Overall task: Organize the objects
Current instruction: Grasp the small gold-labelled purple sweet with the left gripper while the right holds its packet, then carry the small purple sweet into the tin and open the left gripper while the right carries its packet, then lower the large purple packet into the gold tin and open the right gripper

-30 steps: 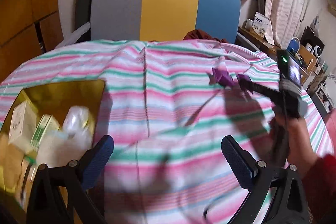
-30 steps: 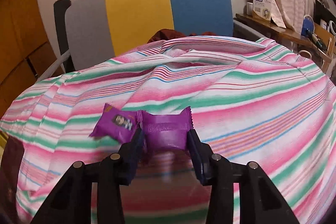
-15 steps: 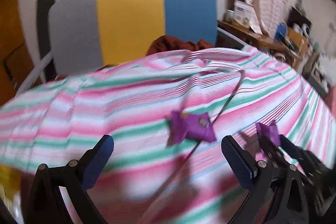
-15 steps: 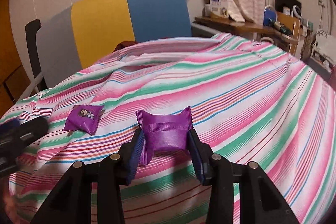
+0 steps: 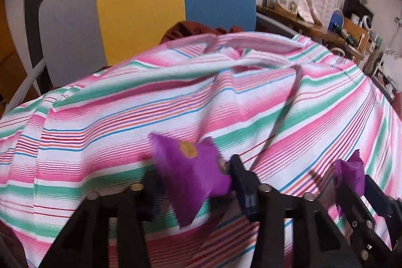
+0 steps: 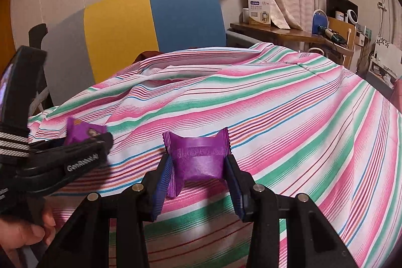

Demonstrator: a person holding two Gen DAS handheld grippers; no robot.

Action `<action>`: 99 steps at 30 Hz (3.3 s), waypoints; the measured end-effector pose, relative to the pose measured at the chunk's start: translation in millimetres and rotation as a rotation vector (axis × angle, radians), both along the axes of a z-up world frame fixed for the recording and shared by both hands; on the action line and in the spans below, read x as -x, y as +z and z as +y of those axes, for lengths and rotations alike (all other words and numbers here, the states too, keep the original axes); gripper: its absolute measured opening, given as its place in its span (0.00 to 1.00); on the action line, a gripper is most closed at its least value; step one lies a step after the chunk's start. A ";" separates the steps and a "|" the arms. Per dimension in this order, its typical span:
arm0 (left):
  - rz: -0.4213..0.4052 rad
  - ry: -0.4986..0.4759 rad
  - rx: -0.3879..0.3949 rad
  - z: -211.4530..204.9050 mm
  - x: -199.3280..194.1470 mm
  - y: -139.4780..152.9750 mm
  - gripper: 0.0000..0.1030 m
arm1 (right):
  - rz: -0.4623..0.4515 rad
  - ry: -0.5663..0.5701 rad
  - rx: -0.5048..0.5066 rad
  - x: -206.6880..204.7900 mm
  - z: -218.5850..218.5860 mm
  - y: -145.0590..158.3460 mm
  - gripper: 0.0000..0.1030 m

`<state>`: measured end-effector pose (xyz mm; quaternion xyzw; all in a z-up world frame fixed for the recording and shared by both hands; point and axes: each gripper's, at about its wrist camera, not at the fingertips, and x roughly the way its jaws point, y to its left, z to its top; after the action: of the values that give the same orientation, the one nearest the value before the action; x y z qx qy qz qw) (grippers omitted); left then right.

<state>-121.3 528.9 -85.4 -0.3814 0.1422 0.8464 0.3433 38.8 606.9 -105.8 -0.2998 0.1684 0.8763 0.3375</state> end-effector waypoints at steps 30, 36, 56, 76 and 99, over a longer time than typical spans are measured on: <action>0.187 0.111 -0.234 -213.0 -119.4 41.9 0.41 | 0.074 0.167 -0.052 -5.5 -52.0 25.6 0.42; 0.146 0.141 -0.279 -244.2 -125.0 48.4 0.41 | 0.090 0.254 -0.051 -3.6 -93.4 31.6 0.42; 0.054 0.448 -0.331 -382.9 -54.8 68.6 0.41 | 0.124 0.427 0.000 -2.9 -188.2 35.1 0.42; -0.024 0.624 -0.370 -438.5 -52.1 49.0 0.93 | 0.139 0.617 0.069 5.6 -268.1 41.5 0.42; 0.061 0.581 -0.265 -465.8 -118.5 42.4 1.00 | 0.029 0.854 0.089 72.5 -333.6 63.8 0.42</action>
<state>-2.8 63.1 -42.9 -0.3324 -0.0741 0.9313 0.1296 -33.8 273.3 -42.0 -0.3443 0.0716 0.9334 -0.0713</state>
